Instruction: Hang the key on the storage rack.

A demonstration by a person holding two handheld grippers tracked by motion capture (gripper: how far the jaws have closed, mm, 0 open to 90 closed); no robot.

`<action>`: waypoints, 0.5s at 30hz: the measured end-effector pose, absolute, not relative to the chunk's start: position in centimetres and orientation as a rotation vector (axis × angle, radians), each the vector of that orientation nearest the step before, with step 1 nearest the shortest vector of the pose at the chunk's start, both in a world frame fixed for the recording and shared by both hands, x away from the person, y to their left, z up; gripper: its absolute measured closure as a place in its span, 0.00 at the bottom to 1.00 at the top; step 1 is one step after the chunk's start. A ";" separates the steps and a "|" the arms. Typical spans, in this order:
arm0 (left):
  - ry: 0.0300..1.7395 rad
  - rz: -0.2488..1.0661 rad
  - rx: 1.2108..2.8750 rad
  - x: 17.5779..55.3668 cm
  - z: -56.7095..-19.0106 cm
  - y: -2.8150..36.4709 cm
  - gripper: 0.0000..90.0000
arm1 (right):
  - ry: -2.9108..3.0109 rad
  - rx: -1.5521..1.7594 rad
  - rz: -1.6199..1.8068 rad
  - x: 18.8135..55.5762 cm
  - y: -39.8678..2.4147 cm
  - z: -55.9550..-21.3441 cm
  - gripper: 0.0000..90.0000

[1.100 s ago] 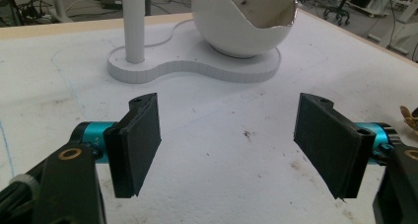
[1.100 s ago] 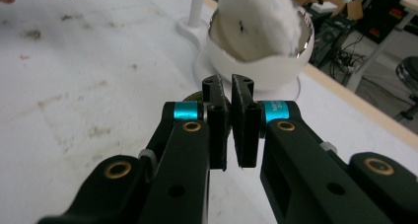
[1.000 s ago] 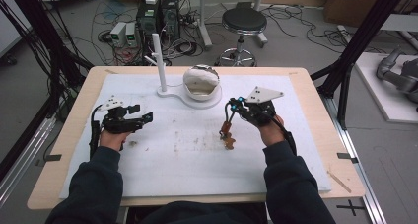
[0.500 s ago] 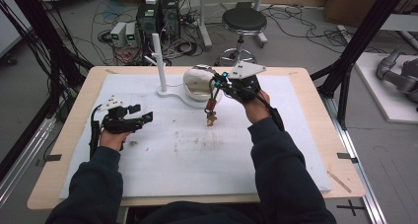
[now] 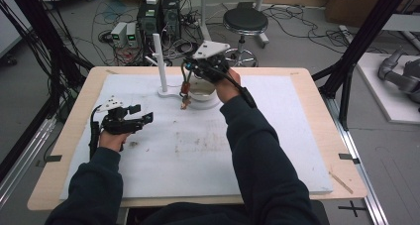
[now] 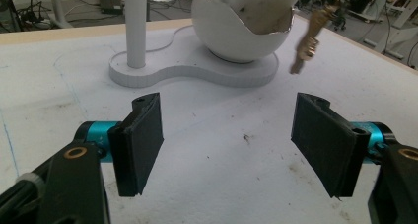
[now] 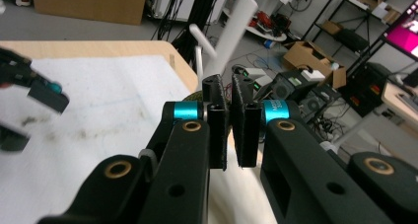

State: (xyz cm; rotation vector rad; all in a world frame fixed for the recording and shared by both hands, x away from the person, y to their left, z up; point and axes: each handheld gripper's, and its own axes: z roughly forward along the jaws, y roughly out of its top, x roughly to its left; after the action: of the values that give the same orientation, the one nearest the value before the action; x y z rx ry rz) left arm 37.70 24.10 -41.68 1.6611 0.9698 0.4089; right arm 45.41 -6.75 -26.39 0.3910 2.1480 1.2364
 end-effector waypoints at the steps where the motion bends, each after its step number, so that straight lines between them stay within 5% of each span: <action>1: 0.968 0.410 1.664 37.7 -41.7 24.2 0.31 | 2.145 0.379 1.232 45.6 -6.3 -26.2 0.97; 15: 0.980 0.410 1.646 37.4 -41.7 24.7 0.31 | 2.163 0.346 1.147 49.2 2.1 -25.7 0.97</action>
State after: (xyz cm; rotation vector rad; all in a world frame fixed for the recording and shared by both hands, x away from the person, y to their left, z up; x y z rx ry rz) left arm 37.43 24.71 -41.65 1.6456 0.9800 0.4102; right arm 49.20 2.11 -25.72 0.3461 2.1627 1.1473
